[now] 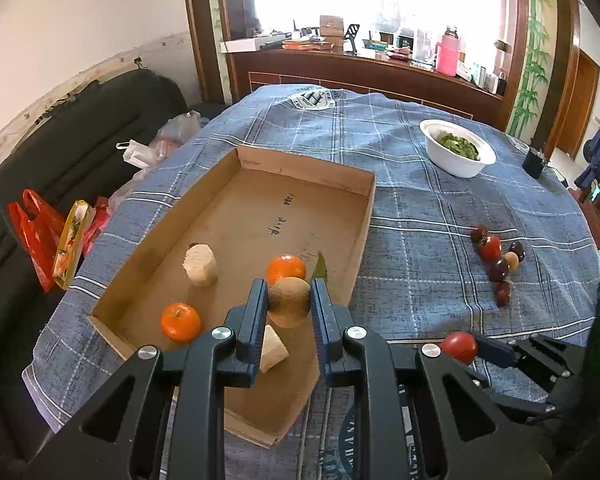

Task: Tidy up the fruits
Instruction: 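Carry the yellow fruit and red tomato with both tools over the cardboard tray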

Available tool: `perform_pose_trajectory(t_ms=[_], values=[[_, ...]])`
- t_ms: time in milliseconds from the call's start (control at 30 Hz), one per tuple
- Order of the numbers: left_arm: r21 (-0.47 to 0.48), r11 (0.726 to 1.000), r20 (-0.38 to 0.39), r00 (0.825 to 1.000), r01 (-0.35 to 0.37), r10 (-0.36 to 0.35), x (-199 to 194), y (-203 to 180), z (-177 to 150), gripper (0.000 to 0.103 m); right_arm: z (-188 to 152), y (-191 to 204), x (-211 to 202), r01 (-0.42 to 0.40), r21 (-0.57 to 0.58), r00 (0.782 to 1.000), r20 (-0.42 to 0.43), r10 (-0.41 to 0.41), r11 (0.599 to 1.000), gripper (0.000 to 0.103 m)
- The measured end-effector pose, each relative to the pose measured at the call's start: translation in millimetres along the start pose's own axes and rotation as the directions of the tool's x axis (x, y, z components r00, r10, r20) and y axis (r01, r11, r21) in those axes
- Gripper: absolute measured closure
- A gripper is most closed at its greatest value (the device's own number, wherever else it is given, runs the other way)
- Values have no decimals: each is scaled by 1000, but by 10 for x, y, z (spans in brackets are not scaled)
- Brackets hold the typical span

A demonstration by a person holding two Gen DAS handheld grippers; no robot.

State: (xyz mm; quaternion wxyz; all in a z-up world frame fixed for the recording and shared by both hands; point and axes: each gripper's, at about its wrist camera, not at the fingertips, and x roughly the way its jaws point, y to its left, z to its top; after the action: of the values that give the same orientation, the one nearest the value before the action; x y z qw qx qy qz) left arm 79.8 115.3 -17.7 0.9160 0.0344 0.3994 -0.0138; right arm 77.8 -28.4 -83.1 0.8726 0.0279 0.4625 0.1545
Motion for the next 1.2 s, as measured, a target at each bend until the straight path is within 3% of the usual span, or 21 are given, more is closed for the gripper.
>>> perform_pose_trajectory(t_ms=[733,1200], values=[[-51,998,-19,999,-43,42,174,447,59,84,437,406,107,-52,-43,998,42,53,998,67],[-61,997,-83,996,-41,36,674,594,418,84,1010,458,469,-103,-21,993,50,104,994,67]])
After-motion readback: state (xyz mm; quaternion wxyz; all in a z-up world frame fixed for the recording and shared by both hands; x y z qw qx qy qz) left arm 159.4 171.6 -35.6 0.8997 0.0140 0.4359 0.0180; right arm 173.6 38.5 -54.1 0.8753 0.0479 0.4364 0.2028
